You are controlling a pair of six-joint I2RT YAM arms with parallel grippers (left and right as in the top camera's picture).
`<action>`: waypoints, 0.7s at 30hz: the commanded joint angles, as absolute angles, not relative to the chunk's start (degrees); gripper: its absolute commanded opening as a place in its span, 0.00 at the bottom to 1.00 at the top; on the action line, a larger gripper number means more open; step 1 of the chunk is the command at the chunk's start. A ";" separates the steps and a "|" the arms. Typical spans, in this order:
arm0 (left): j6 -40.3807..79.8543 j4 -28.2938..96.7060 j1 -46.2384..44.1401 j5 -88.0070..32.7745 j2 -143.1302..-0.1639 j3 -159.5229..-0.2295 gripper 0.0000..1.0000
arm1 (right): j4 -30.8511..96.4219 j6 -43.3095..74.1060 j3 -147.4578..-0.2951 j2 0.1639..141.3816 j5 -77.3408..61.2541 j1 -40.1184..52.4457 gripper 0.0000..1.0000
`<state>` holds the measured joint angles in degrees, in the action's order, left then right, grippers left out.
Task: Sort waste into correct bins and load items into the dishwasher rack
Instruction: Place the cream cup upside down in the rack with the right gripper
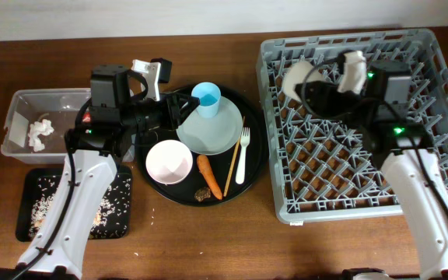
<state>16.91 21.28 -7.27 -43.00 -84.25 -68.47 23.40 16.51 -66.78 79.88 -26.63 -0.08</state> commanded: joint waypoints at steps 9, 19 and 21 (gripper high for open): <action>16.58 29.28 -7.22 -23.00 -84.55 -68.36 0.16 | 63.13 9.39 -96.79 87.22 -4.10 -1.52 0.52; 16.58 33.06 -7.22 -18.92 -84.55 -68.36 0.16 | 79.00 9.26 -96.57 95.04 -4.21 8.80 0.48; 16.56 33.10 -7.22 -18.13 -84.55 -68.36 0.16 | 79.26 9.26 -95.48 96.23 -4.21 9.41 0.47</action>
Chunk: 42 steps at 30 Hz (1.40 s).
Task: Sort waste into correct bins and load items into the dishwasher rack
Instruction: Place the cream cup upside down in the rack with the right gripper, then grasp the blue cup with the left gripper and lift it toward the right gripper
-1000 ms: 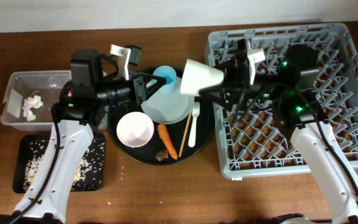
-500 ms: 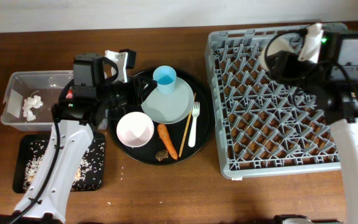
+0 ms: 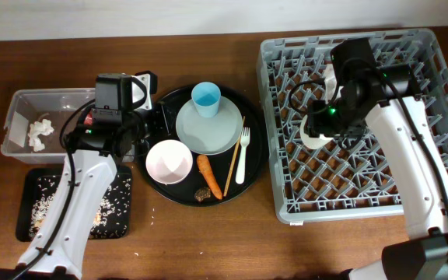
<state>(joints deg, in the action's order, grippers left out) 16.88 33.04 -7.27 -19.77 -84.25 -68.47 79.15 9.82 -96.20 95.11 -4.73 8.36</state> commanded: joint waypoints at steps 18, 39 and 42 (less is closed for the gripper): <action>16.58 33.08 -7.22 -18.15 -84.55 -68.36 0.16 | 73.52 9.26 -88.51 104.73 -4.03 10.13 0.45; 16.60 31.35 -7.25 -18.13 -84.53 -72.05 0.25 | 78.08 7.51 -98.72 104.27 -4.05 7.92 0.91; 16.67 24.43 -8.56 -13.78 -85.30 -72.71 0.36 | 82.89 7.51 -108.27 104.07 -4.47 7.86 1.00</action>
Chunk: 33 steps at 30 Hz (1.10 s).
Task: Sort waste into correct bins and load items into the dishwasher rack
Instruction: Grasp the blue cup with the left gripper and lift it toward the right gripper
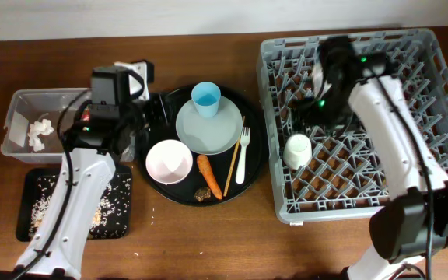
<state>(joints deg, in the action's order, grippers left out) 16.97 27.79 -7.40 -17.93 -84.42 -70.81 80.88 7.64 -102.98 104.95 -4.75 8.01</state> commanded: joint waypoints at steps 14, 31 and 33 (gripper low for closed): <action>19.66 6.70 -18.96 1.58 -110.32 -72.69 0.54 | 86.28 7.49 -108.77 104.09 -4.40 7.86 1.00; 19.66 10.07 -18.20 -2.37 -103.77 -73.30 0.00 | 87.33 7.44 -108.77 104.09 -2.33 7.84 0.99; 19.68 11.92 -15.00 -11.62 -98.02 -73.36 0.00 | 86.56 6.13 -108.77 104.09 -2.92 7.79 0.99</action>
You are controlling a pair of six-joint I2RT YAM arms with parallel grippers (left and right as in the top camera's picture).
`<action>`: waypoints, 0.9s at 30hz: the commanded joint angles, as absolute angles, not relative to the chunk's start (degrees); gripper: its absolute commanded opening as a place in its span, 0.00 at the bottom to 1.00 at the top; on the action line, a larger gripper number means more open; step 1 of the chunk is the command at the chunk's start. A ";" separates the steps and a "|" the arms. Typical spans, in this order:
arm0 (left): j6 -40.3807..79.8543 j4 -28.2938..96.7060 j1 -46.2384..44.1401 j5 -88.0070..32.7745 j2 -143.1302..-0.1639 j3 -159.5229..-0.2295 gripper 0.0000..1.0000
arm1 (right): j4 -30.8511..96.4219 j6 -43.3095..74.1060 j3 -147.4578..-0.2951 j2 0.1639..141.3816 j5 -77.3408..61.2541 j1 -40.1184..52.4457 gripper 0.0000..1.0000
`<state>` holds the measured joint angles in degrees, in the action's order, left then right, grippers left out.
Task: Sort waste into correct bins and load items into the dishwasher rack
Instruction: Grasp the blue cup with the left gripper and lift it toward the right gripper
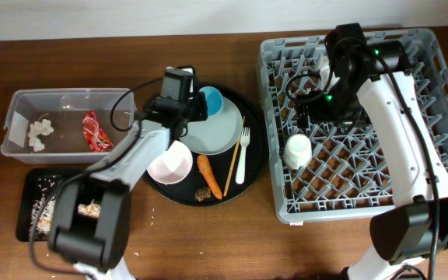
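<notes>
My left gripper [195, 105] reaches over the round black tray [249, 187], its fingers at the left rim of the blue cup [212, 99] and apparently open. The cup stands on the pale blue plate [212, 128]. Below it lie a white bowl [168, 162], a carrot [210, 176], a chopstick [232, 159], a white fork [244, 154] and a brown scrap [203, 193]. A white cup [296, 150] lies in the grey dishwasher rack [348, 210]. My right gripper [316, 105] hovers above the rack, empty and open.
A clear bin [14, 117] at the left holds crumpled white paper [37, 131] and a red wrapper [96, 131]. Below it sits a black tray [33, 187] strewn with rice. The left arm crosses the space between bins and round tray.
My left arm has swung from over the clear bin to the blue cup on the round tray, uncovering a red wrapper in the bin. The right gripper has barely shifted; the white cup is unmoved.
First my right gripper held the white cup over the rack's back, and the left was at the tray's left edge. Then the cup was low in the rack, then lying free there. Meanwhile the left stayed by the bin, and now is at the blue cup.
</notes>
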<state>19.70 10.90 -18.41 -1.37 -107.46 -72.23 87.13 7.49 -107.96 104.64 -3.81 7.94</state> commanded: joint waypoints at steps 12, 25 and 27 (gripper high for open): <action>21.80 10.66 5.63 -90.17 -91.74 -73.34 0.00 | 81.12 -38.85 -108.75 104.22 -71.64 7.97 0.99; 26.33 -1.63 -5.34 -83.15 -91.74 -73.34 0.00 | 77.67 -40.12 -108.75 104.27 -75.88 12.25 0.99; 26.33 -1.67 -5.37 -83.13 -91.74 -73.34 0.01 | 77.49 -40.12 -108.75 104.27 -76.01 12.32 1.00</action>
<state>25.39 -1.32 -5.45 -83.29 -92.16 -72.79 77.69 -39.09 -107.96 104.64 -74.06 11.94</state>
